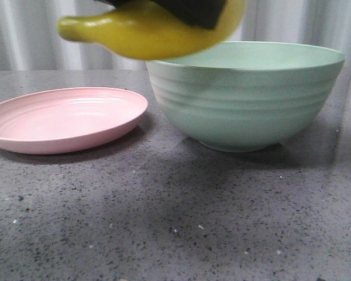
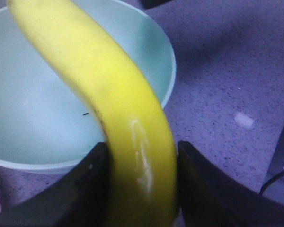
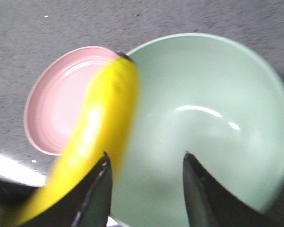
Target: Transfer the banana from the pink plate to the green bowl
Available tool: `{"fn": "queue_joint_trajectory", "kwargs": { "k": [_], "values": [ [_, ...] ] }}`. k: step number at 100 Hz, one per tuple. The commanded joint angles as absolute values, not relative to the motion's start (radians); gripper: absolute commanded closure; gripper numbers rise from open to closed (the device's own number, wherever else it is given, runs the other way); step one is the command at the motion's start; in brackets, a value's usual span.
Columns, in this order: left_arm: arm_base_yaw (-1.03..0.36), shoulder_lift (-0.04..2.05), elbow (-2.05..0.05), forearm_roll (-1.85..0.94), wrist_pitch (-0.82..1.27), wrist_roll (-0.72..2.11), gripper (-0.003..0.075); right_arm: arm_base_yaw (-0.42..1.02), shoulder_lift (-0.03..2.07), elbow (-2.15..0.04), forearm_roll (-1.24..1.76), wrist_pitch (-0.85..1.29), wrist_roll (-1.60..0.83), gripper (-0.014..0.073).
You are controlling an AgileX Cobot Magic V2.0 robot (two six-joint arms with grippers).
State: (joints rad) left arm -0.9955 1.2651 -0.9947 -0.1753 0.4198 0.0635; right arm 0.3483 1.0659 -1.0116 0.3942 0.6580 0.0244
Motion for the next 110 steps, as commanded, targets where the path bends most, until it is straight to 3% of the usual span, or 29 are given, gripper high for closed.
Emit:
{"fn": "queue_joint_trajectory", "kwargs": {
  "k": [1,73,84,93,110],
  "values": [
    [-1.02,1.26,-1.033,-0.193,0.348,0.066,0.0503,0.365,1.108,-1.063,0.485,0.567,0.013,0.0307],
    [-1.027,1.258,-1.035,-0.216,0.316,0.066,0.0503,0.365,1.273,-1.065,0.601,0.525,0.013,0.0311],
    [-1.027,1.258,-1.035,-0.216,0.316,0.066,0.0502,0.365,1.271,-1.065,0.601,0.525,0.013,0.037],
    [-1.025,1.258,-1.035,-0.216,0.315,0.066,0.0487,0.365,1.271,-1.065,0.601,0.527,0.013,0.0469],
    [-1.025,1.255,-1.035,-0.208,0.303,0.066,0.0363,0.365,1.269,-1.065,0.601,0.527,0.013,0.0609]
  ]
}}
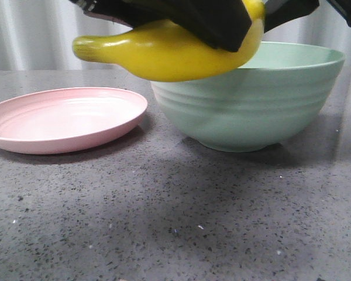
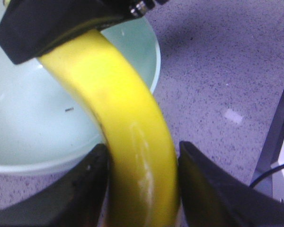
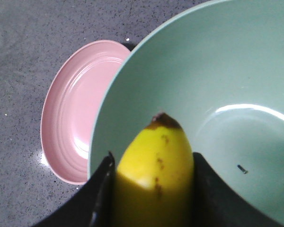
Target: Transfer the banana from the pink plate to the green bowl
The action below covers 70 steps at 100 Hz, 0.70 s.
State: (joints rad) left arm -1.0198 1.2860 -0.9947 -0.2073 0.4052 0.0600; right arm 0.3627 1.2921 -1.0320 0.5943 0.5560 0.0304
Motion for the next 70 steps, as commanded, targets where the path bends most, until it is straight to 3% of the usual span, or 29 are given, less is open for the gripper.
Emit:
{"fn": "queue_joint_trajectory", "kwargs": {
  "k": [1,23,45,70],
  "values": [
    [-1.025,1.255,-1.035,-0.208,0.303,0.066,0.036,0.365,1.267,-1.065,0.601,0.527,0.013,0.0611],
    [-1.025,1.22,-1.035,-0.194,0.291,0.066,0.0342,0.361,1.223,-1.117,0.577,0.53,0.011,0.0627],
    [-1.025,1.153,-1.035,-0.183,0.231,0.066,0.0342,0.302,1.202,-1.18,0.263,0.382,0.011,0.0627],
    [-1.023,1.146,-1.035,-0.183,0.224,0.066,0.0343,0.292,1.3,-1.179,0.17,0.351,0.011,0.0625]
  ]
}}
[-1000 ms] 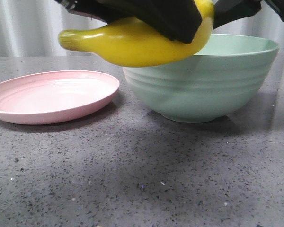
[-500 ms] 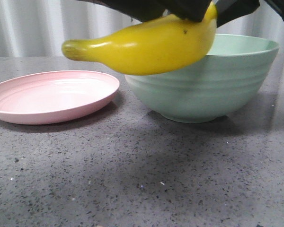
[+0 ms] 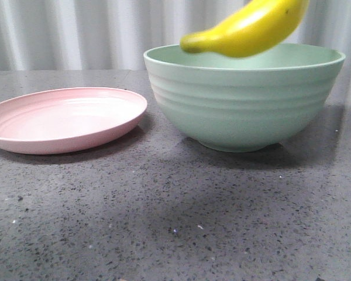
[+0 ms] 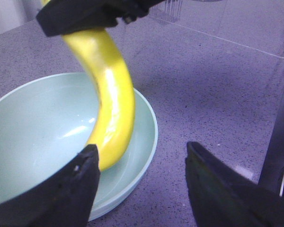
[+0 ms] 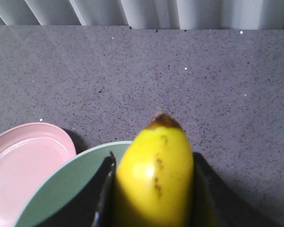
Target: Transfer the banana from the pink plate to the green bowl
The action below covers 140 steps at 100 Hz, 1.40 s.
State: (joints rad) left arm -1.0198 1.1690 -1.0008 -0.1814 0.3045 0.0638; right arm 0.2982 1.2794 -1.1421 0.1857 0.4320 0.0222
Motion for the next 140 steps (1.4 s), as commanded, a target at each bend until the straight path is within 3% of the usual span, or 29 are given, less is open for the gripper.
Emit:
{"fn": "queue_joint_trajectory", "kwargs": {
  "k": [1,18,30,40,71,83,97,104,119,140],
  "values": [
    [-1.023,1.146,-1.035,-0.183,0.224,0.066,0.0343,0.292,1.309,-1.179,0.17,0.35,0.011,0.0625],
    [-1.023,1.146,-1.035,-0.183,0.224,0.066,0.0344,0.292,1.401,-1.179,0.17,0.319,0.011,0.0531],
    [-1.023,1.146,-1.035,-0.183,0.222,0.066,0.0344,0.292,1.421,-1.179,0.168,0.32,0.011,0.033],
    [-1.023,1.146,-1.035,-0.183,0.222,0.066,0.0344,0.292,1.422,-1.179,0.168,0.307,0.011,0.0225],
    [-1.023,1.147,-1.035,-0.207,0.243,0.055,0.0375,0.292,1.367,-1.179,0.128,0.29,0.011,0.0218],
    [-1.023,1.129,-1.035,-0.202,0.207,0.055,0.0508,0.292,1.316,-1.179,0.079,0.348,0.011,0.0276],
    [-1.023,1.107,-1.035,-0.184,0.192,0.055,0.0743,0.292,1.24,-1.179,0.029,0.436,0.011,0.0547],
    [-1.023,1.099,-1.028,-0.181,0.18,0.057,0.0741,0.292,1.2,-1.175,-0.009,0.461,0.011,0.0666],
    [-1.023,1.072,-0.965,-0.181,0.108,0.059,0.0741,0.292,1.096,-1.125,-0.046,0.434,0.011,0.0657],
    [-1.023,0.965,-0.829,-0.181,0.005,0.063,0.0741,0.294,0.884,-0.897,-0.046,0.258,0.011,0.0657]
  ]
}}
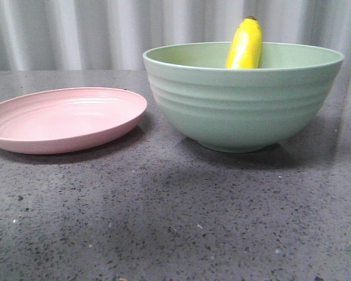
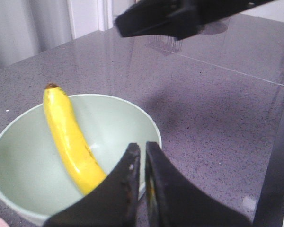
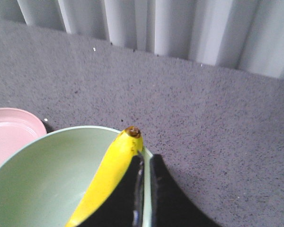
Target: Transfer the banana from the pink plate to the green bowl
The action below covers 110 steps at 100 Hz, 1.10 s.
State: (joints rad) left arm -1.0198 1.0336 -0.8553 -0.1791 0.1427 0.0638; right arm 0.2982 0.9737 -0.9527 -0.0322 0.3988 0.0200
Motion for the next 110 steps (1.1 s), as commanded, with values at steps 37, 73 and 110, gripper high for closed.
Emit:
{"fn": "queue_joint_trajectory", "kwargs": {
  "k": [37,73,110],
  "values": [
    [-1.023,0.618,-0.461,-0.181,-0.145,0.066,0.0741,0.294,0.405,-0.468,-0.046,0.128,0.011,0.0657],
    [-1.023,0.223,-0.208,-0.181,-0.167,0.066,0.0741,0.294,0.01,-0.327,-0.046,0.379,0.011,0.0657],
    [-1.023,0.061,-0.148,-0.181,-0.165,0.066,0.0741,0.294,-0.028,-0.316,-0.046,0.464,0.011,0.0657]
  ]
}}
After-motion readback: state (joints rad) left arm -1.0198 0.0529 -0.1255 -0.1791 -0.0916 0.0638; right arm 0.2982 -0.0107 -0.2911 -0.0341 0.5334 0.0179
